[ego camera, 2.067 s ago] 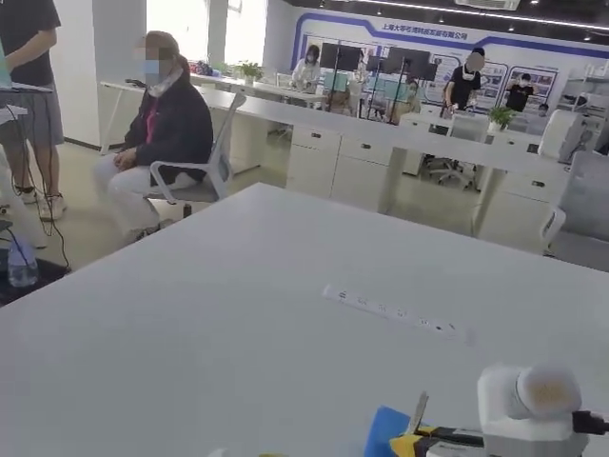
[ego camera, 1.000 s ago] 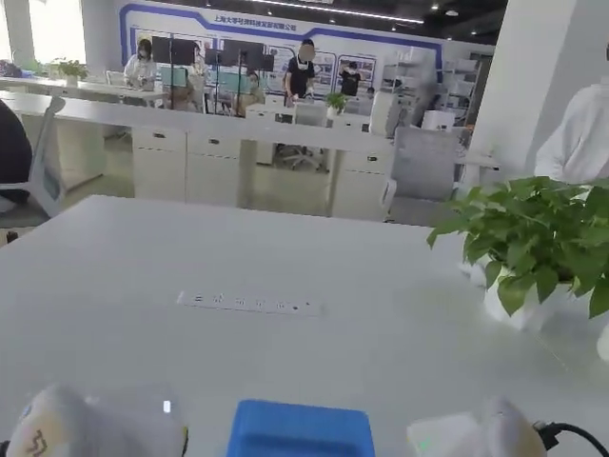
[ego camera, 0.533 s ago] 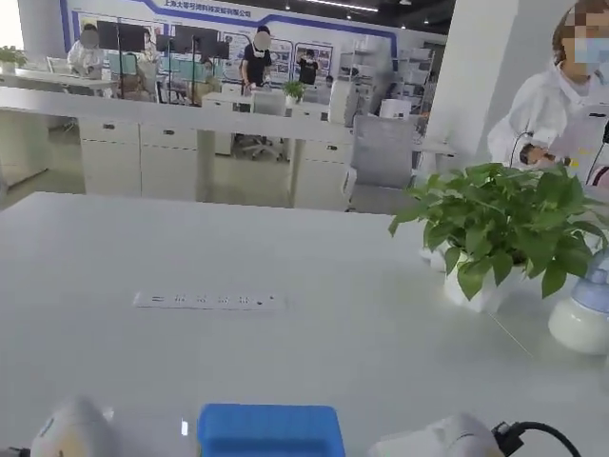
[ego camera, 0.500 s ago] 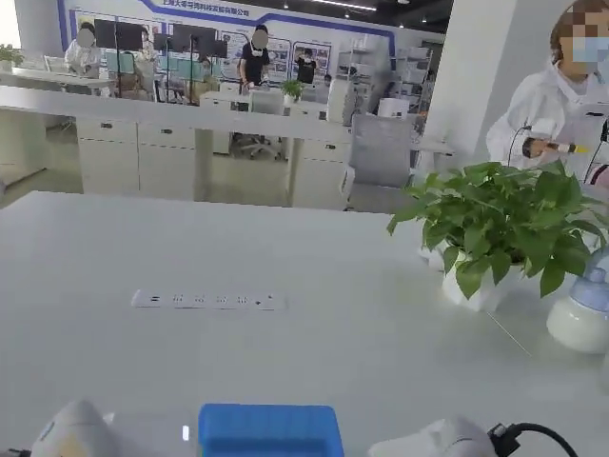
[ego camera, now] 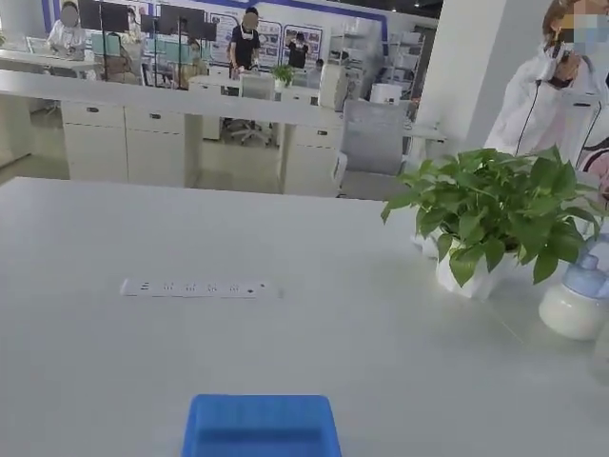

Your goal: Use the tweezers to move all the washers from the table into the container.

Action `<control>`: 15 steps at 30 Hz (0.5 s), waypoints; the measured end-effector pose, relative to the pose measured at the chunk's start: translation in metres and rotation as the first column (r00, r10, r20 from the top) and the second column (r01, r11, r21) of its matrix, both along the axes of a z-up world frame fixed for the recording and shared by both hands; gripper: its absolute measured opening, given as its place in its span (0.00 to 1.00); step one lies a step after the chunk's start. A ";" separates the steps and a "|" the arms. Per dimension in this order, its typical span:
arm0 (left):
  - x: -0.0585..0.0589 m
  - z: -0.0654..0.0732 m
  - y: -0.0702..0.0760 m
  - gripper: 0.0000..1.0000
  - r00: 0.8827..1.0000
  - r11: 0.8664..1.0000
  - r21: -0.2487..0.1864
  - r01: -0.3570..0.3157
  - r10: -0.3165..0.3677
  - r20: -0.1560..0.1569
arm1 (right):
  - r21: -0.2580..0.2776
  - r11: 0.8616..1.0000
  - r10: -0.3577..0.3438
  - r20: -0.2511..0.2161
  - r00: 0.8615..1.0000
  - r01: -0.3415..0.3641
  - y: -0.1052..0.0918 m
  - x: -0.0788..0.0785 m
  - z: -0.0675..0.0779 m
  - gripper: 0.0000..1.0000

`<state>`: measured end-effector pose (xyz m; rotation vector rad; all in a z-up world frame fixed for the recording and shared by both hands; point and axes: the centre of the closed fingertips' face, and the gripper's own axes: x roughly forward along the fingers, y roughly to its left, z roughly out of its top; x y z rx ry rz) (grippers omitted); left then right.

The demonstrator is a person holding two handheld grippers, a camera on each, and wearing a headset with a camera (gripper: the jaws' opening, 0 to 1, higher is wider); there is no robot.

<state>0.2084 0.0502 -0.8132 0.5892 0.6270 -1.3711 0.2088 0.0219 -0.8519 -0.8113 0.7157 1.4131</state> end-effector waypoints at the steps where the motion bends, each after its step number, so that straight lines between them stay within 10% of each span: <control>1: 0.000 -0.002 0.001 0.00 1.000 1.000 -0.002 0.001 -0.001 -0.004 | 0.008 1.000 -0.006 -0.001 1.000 0.006 0.000 0.000 0.000 0.06; 8: 0.001 -0.013 0.009 0.00 0.999 0.999 0.045 -0.012 0.014 -0.036 | 0.149 0.971 -0.173 -0.096 0.980 0.186 0.001 -0.004 0.011 0.21; 15: 0.000 -0.031 0.016 0.00 0.998 0.981 0.195 -0.003 0.014 -0.057 | 0.262 0.871 -0.389 -0.153 0.909 0.416 -0.025 -0.003 0.045 0.38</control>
